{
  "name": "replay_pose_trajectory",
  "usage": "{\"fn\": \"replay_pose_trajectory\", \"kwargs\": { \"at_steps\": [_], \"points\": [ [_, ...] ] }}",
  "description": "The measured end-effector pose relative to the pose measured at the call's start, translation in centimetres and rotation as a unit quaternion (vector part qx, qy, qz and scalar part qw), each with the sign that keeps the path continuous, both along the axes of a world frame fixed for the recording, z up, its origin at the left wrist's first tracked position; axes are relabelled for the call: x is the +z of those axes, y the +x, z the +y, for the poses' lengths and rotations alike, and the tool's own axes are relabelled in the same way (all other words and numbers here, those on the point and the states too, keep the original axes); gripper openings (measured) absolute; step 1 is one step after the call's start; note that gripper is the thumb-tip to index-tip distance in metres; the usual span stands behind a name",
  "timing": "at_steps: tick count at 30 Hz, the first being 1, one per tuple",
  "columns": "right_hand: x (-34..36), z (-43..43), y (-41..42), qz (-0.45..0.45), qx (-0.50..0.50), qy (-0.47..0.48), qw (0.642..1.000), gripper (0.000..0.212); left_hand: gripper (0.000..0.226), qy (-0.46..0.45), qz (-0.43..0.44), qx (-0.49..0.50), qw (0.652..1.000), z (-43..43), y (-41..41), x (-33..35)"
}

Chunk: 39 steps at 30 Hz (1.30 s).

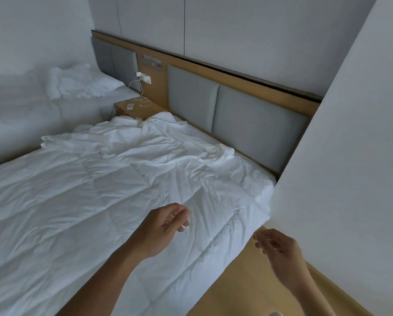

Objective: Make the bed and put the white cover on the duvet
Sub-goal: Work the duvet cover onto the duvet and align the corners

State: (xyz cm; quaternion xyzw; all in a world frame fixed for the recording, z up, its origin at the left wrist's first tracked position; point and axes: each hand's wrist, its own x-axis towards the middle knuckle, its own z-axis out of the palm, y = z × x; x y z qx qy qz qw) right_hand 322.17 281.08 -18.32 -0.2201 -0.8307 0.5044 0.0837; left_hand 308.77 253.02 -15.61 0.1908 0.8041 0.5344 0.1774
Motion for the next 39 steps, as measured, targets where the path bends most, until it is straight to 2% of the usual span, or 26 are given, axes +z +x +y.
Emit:
{"fn": "replay_pose_trajectory", "kwargs": {
  "at_steps": [7,11,13,16,20,24,29,31,32,33,34,36,37,39],
  "points": [
    [-1.4,12.6,-16.6,0.008,0.104,-0.017,0.994,0.016,0.022,-0.023,-0.014,0.110,0.994,10.5,-9.2,-2.0],
    [-0.9,18.3,-26.4,-0.002,0.188,-0.016,0.982,0.019,0.022,-0.004,-0.041,0.194,0.980,17.0,-13.4,-2.1],
    [-1.1,20.3,-31.1,-0.001,0.217,-0.015,0.976,0.020,0.026,-0.005,-0.048,0.221,0.974,19.7,-15.8,-2.3],
    [-2.1,21.8,-37.1,-0.006,0.240,-0.015,0.971,0.019,0.009,-0.039,-0.062,0.236,0.969,22.7,-19.4,-3.2],
    [-3.8,21.9,-44.1,-0.026,0.259,-0.023,0.965,0.017,0.011,-0.079,-0.062,0.263,0.960,25.8,-26.1,-5.5],
    [-7.7,21.7,-50.7,-0.039,0.238,-0.008,0.971,0.019,0.032,-0.083,-0.109,0.322,0.937,28.2,-34.5,-11.9],
    [-16.8,21.5,-59.4,-0.053,0.190,-0.016,0.980,0.016,0.044,-0.056,-0.196,0.363,0.909,32.7,-47.3,-25.3],
    [-21.3,21.3,-63.1,-0.049,0.178,-0.002,0.983,0.011,0.063,0.004,-0.239,0.401,0.884,34.3,-52.3,-30.6],
    [-23.7,21.1,-65.0,-0.053,0.170,0.009,0.984,0.007,0.073,0.054,-0.265,0.434,0.859,34.9,-54.9,-33.1],
    [-26.3,20.8,-66.8,-0.061,0.161,0.021,0.985,0.004,0.080,0.112,-0.293,0.480,0.819,35.2,-57.5,-35.2],
    [-29.0,20.6,-68.7,-0.068,0.153,0.036,0.985,0.003,0.077,0.178,-0.318,0.527,0.768,35.2,-60.1,-37.1],
    [-34.1,20.1,-71.9,-0.075,0.144,0.070,0.984,0.018,0.049,0.283,-0.353,0.581,0.676,34.8,-64.6,-40.4],
    [-36.2,19.9,-73.5,-0.071,0.153,0.089,0.982,0.027,0.041,0.318,-0.355,0.588,0.654,34.6,-66.4,-41.7],
    [-39.6,19.3,-75.6,-0.066,0.185,0.129,0.972,0.045,0.044,0.353,-0.344,0.593,0.637,34.3,-68.2,-44.1]
  ]
}}
